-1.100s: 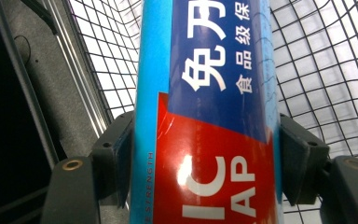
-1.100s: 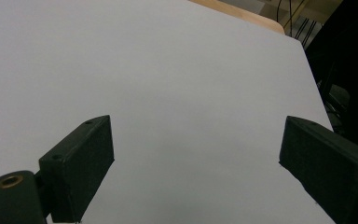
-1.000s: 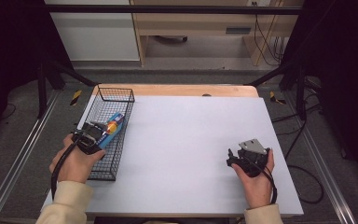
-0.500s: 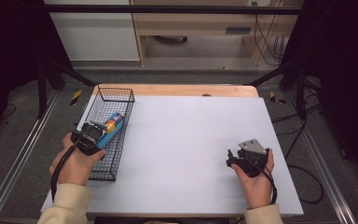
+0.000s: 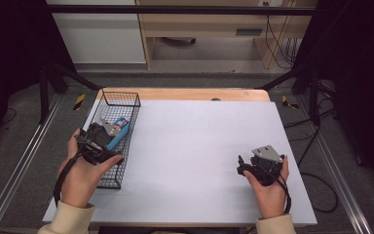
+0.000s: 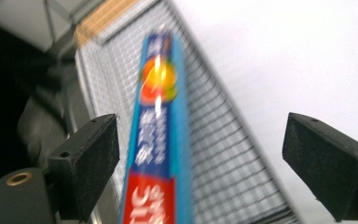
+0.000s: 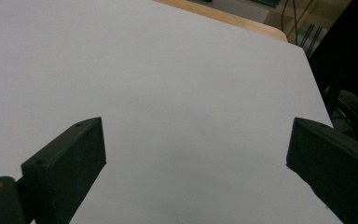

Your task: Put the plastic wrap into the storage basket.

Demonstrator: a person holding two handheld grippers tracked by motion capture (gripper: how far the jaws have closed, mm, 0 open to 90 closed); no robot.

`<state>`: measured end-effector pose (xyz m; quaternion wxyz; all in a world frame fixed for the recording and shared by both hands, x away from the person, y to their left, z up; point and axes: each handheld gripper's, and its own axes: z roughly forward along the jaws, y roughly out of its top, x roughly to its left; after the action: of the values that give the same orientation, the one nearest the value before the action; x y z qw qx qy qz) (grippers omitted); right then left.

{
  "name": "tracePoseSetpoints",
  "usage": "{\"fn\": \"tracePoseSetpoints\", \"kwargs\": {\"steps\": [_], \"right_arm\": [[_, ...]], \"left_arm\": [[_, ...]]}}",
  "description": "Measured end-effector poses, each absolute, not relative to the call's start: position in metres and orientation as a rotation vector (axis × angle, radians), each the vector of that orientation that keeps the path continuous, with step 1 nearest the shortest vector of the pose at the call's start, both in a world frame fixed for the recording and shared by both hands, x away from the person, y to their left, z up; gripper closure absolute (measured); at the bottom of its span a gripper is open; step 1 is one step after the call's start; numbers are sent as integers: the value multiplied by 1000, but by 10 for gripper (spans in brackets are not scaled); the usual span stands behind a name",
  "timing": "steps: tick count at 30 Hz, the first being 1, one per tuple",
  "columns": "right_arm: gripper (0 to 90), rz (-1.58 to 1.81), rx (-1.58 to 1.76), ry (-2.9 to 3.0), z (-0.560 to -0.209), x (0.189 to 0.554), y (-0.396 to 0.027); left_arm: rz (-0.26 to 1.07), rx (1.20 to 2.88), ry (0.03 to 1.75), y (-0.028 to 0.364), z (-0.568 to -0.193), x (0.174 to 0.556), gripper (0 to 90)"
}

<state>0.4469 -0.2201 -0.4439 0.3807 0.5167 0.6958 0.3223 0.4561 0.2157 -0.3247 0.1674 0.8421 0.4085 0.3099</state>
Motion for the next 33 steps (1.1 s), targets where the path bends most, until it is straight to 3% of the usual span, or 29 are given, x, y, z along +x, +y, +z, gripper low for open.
{"fn": "tracePoseSetpoints", "kwargs": {"steps": [11,19,22,28,33], "right_arm": [[41,858,1298,1769,-442,433,-223],[35,873,1303,1764,-444,421,-233],[37,868,1305,1778,-446,419,-237],[57,898,1354,1784,-451,417,-242],[73,907,1348,1792,-453,418,-243]], "left_arm": [[731,2344,847,154,-340,458,75],[594,2307,728,119,-386,462,61],[518,2298,664,115,-415,463,61],[501,2350,566,123,-441,460,61],[447,2231,593,143,-455,451,62]]}}
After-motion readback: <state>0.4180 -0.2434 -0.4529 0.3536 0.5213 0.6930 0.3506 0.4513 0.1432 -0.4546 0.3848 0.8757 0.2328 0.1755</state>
